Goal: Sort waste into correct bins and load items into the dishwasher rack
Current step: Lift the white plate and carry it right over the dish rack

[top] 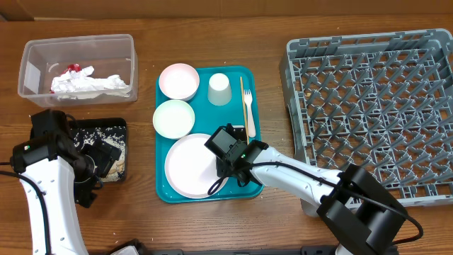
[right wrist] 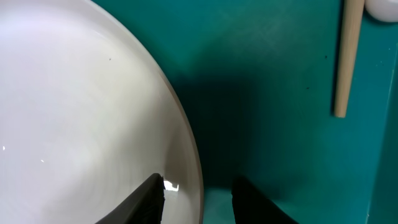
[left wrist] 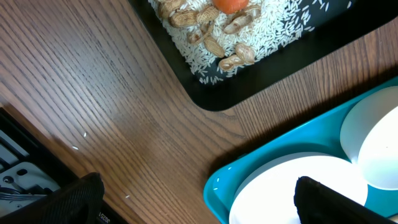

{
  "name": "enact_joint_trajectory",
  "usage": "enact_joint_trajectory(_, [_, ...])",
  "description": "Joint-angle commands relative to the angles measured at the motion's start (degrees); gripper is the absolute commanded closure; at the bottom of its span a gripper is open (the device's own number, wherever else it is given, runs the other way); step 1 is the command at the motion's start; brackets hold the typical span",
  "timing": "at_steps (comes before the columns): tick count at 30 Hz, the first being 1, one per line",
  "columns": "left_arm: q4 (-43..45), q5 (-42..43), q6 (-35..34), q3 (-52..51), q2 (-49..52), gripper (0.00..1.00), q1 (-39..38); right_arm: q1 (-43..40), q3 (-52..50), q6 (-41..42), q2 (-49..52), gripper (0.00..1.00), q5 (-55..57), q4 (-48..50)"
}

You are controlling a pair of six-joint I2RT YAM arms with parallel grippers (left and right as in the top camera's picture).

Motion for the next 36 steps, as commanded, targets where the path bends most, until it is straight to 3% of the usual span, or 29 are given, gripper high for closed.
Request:
enact_joint_trajectory(1, [0.11, 0.00, 0.72, -0.26, 0.07, 0.00, 0.04, 0.07, -0.74, 1.42, 0.66, 0.62, -0.31, 0.37])
enact_joint_trajectory(11, [0.09, 0.00, 0.72, -0.26, 0.07, 0.00, 0.04, 0.07, -0.85, 1.75, 0.63, 0.96, -0.59, 0.39])
enact_joint_trajectory(15, [0.09, 0.00, 0.72, -0.26, 0.07, 0.00, 0.04, -0.17, 2.14, 1.66, -0.42, 0.96, 0.11, -5.29])
enact_joint_trajectory(19, [0.09, 0.00, 0.72, -0.26, 0.07, 0.00, 0.04, -2.36, 6.80, 1.70, -4.92, 0.96, 6.27, -17.88])
enact_joint_trajectory(26, [0.09, 0.00, 0.72, -0.26, 0.07, 0.00, 0.04, -12.83, 15.65, -4.17, -19.37, 0.96, 10.67, -32.46])
enact_joint_trajectory(29, [0.09, 0.00, 0.72, -0.26, 0.07, 0.00, 0.04, -19.80, 20.11, -7.93, -25.42, 0.96, 10.71, -33.94])
enact_joint_trajectory(36, [0.09, 0.00, 0.72, -0.26, 0.07, 0.00, 0.04, -38.75, 23.71, -15.43, -31.23, 0.96, 36.09, -24.96])
